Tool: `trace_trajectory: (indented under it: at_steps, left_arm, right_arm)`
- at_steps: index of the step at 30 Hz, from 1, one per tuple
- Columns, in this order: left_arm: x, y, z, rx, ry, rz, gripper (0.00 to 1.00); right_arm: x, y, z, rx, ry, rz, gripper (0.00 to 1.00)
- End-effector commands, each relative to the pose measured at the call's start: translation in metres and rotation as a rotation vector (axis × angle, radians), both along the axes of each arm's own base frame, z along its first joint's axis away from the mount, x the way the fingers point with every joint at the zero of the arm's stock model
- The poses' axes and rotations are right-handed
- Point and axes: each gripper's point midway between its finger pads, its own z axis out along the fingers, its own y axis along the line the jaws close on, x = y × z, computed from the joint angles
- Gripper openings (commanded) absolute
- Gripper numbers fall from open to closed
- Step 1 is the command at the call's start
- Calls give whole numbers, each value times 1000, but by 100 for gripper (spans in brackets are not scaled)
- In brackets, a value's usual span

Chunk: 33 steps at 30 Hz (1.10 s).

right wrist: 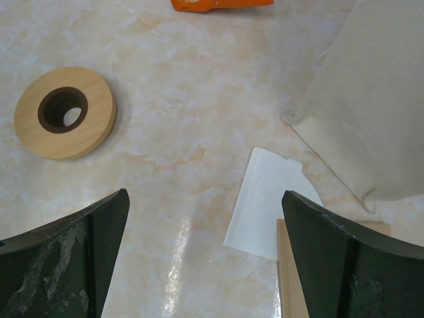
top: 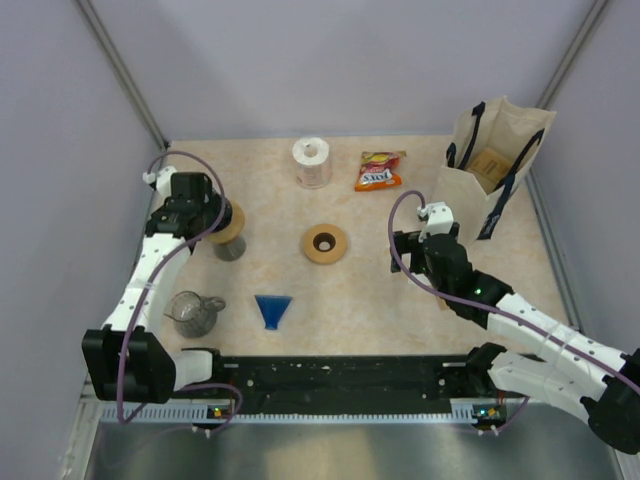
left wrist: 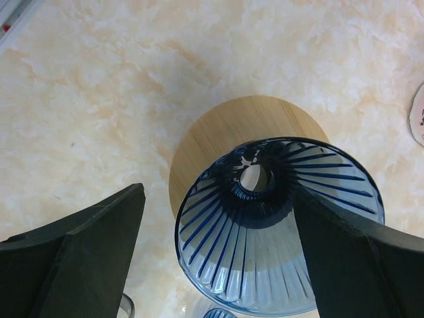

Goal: Place the coffee filter in the dripper

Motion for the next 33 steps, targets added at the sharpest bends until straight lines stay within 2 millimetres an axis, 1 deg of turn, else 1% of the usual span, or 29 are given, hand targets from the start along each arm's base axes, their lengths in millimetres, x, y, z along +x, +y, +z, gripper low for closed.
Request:
trace_trajectory:
  at_steps: [1,3,10,12,16,19,21,24,26,28,29,31,32,33]
  left_arm:
    - [10,10,35,50,-93,31,99]
    - [14,8,38,47,-100,20,99]
    - [23,5,39,49,-74,-6,99]
    - [26,2,43,40,-87,-25,99]
    - [29,5,54,61,-85,-23,99]
    - [21,5,52,52,-58,-13,99]
    - [11,11,55,68,-55,20,99]
    - [-2,16,69,77,-88,44,99]
    - [-9,14,85,68,-135,37,99]
    - [-15,4,107,31,-202,-19,99]
    - [-17,-5,116,2,-238,-60,99]
    - [-22,-28,136,-44,-319,-171,99]
    - [-25,-41,145,-69,-361,-226,99]
    - [-26,-55,153,-86,-397,-285,99]
  right_arm:
    - [6,0,18,35,-48,-20,99]
    - [6,-1,19,38,-51,-22,99]
    - [4,-4,19,37,-55,-29,99]
    - [4,-6,20,37,-56,-35,99]
    - [2,-7,21,39,-56,-38,99]
    - [1,-7,22,51,-59,-38,99]
    - [0,-9,21,53,-57,-42,99]
    - [-1,-11,25,50,-66,-45,99]
    - [-1,-13,29,46,-71,-56,99]
    - [-2,-15,30,42,-60,-64,99]
    - [-2,-16,32,48,-55,-70,99]
    - [-6,-20,30,61,-21,-107,99]
    - [-8,-27,28,64,-4,-148,99]
    - [-13,-33,22,57,30,-180,99]
